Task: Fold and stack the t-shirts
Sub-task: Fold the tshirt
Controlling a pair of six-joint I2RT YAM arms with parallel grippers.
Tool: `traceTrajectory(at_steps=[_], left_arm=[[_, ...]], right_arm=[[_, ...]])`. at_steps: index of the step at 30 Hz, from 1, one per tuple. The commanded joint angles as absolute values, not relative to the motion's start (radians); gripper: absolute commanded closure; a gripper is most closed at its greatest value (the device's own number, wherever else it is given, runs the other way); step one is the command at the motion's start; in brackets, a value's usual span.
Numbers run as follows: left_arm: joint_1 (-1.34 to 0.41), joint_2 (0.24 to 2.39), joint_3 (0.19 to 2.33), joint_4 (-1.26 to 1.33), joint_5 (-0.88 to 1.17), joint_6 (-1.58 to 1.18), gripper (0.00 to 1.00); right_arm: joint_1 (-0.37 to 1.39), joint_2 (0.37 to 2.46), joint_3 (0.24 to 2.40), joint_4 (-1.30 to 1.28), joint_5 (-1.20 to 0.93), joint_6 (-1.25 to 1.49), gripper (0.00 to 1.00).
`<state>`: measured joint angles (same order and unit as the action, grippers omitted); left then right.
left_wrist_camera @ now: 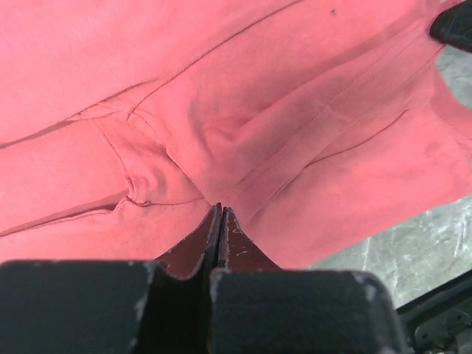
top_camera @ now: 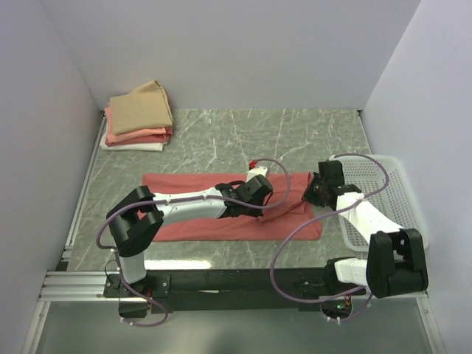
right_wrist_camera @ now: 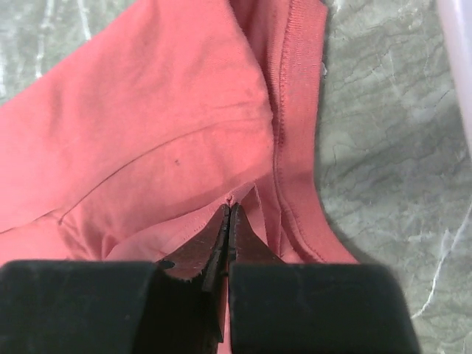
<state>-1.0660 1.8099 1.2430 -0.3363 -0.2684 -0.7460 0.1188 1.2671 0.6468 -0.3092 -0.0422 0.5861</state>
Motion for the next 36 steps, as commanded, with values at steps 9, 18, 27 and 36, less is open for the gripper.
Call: traceTrajectory(at_steps=[9, 18, 27, 36], left_arm=[[-1.08, 1.804, 1.216, -0.275, -0.184, -0.739, 0.59], [-1.089, 1.882, 1.242, -0.267, -0.175, -0.762, 0.53], [-1.092, 1.902, 1.244, -0.247, -0.192, -0.79, 0.6], [-1.092, 1.907, 1.272, -0.261, -0.203, -0.79, 0.71]], right_arm=[[0.11, 1.175, 0.607, -0.313, -0.043, 0.586, 1.0], [0.112, 1.18, 0.604, -0.305, -0.046, 0.586, 1.0], [0.11, 1.173, 0.597, -0.305, -0.048, 0.583, 1.0], [0.112, 1.172, 0.595, -0.308, -0.048, 0.581, 1.0]])
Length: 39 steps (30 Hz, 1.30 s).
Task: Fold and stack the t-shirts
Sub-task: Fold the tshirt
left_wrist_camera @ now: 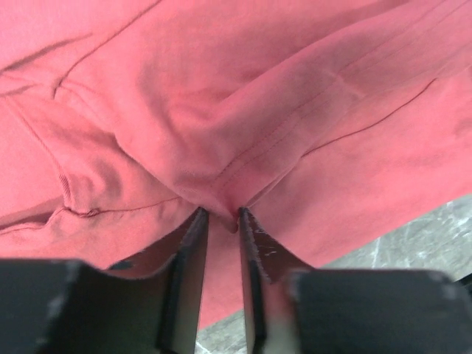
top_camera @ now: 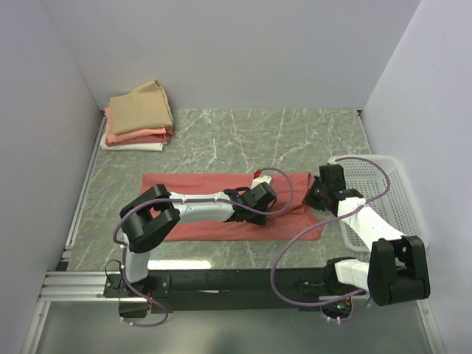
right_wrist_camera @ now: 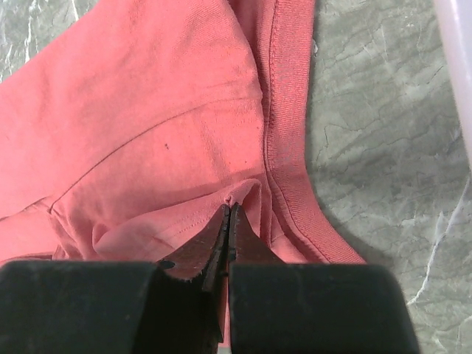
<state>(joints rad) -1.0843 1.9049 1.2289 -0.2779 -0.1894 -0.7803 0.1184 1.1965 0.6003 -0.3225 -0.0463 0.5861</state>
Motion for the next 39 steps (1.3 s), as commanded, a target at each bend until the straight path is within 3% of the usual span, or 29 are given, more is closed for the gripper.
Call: traceTrajectory(at_steps=[1, 8, 18, 39], left_arm=[[-1.091, 1.908, 1.27, -0.261, -0.202, -0.792, 0.73], [-1.089, 1.859, 1.25, -0.287, -0.247, -0.802, 0.99], [-1.031, 1.712, 1.161, -0.298, -0.252, -0.81, 0.99], [-1.008, 1.664, 1.043, -0.232, -0.164, -0.822, 0.99]], right_arm=[[0.11, 1.17, 0.595, -0.307, -0.048, 0.581, 1.0], [0.11, 1.146, 0.589, -0.324, -0.055, 0.58, 1.0], [0.118, 1.008, 0.509, -0.348, -0.138, 0.614, 1.0], [0.164, 0.64, 0.302, -0.532, -0.27, 0.747, 1.0]])
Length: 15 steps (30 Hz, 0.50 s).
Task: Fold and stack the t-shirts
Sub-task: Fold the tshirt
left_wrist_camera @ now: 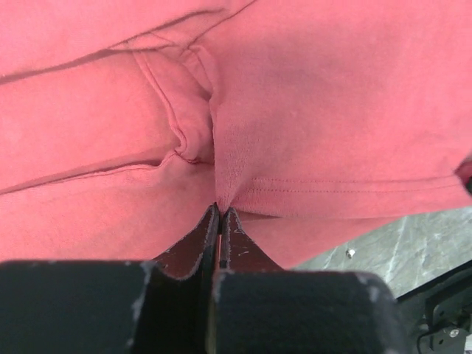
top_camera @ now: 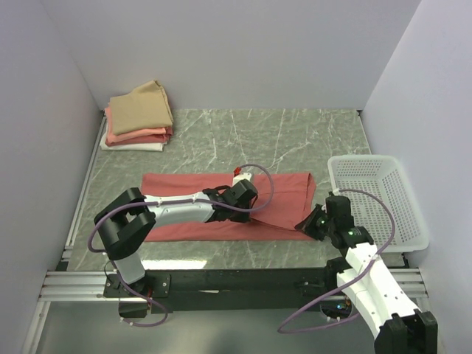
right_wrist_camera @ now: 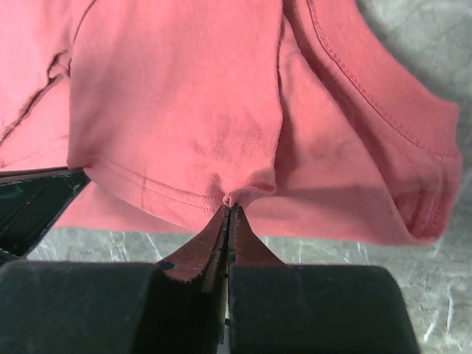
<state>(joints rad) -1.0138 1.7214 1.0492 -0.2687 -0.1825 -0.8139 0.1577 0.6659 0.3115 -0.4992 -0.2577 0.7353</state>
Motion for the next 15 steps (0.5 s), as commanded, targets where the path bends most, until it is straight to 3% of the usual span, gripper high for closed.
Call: traceTrajectory(at_steps=[1, 4, 5, 7, 9, 15], left_arm=[[-1.008, 1.664, 1.045, -0.233, -0.158, -0.818, 0.96], [-1.006, 1.632, 1.039, -0.245, -0.169, -0.828, 0.82], [-1.002, 1.615, 1.02, -0.245, -0.173, -0.833, 0.78], [-0.964, 1.543, 0.993, -0.245, -0.169, -0.854, 0.7], [-0.88, 1.461, 0.947, -0.261, -0.155, -0.871, 0.69], [-0.556, 1.302, 0.908, -0.395, -0.178, -0.858, 0.68]], right_arm=[[0.164, 0.638, 0.307, -0.546, -0.267, 0.746, 1.0], [0.164, 0.635, 0.33, -0.578, -0.27, 0.735, 0.88], [0.163, 0.631, 0.339, -0.592, -0.268, 0.727, 0.76], [0.167, 0.605, 0.368, -0.618, -0.276, 0.726, 0.65], [0.17, 0.586, 0.408, -0.632, -0.269, 0.73, 0.54], [0.222, 0.721, 0.601, -0.607, -0.183, 0.669, 0.5]])
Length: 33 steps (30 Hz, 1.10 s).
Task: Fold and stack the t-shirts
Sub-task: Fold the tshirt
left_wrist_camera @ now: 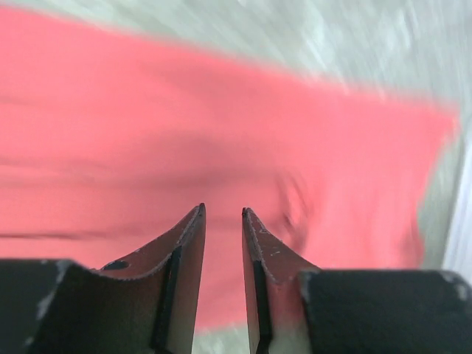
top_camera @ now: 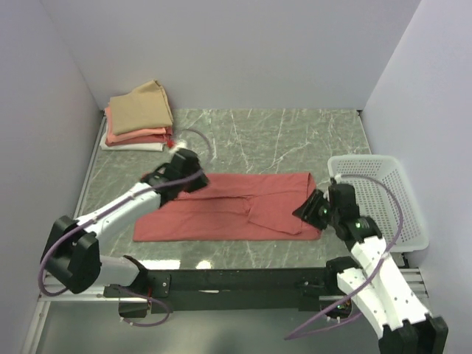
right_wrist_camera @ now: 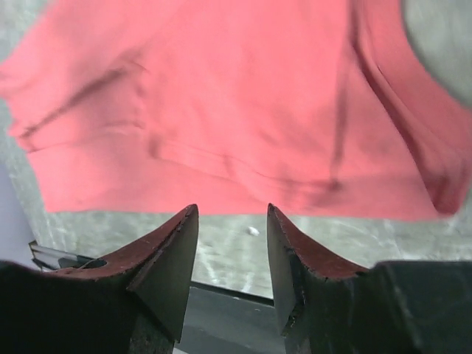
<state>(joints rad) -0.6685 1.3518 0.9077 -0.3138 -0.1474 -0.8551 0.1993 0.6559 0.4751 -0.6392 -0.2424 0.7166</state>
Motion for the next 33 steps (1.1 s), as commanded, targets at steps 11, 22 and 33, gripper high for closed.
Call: traceTrajectory(at_steps=[11, 22, 33], left_arm=[[-0.181, 1.31, 0.91, -0.569, -0.333, -0.994, 0.55], [-0.003, 1.396, 0.808, -0.505, -0.261, -1.043, 0.57], [0.038, 1.457, 0.785, -0.399, -0.221, -1.017, 0.61]], right_arm=[[0.287, 1.231, 0.837, -0.433, -0.098, 0.569, 0.52], [0.411, 1.514, 1.014, -0.39, -0.061, 0.537, 0.54], [0.492, 1.646, 1.109, -0.393, -0.002, 0.514, 0.55]])
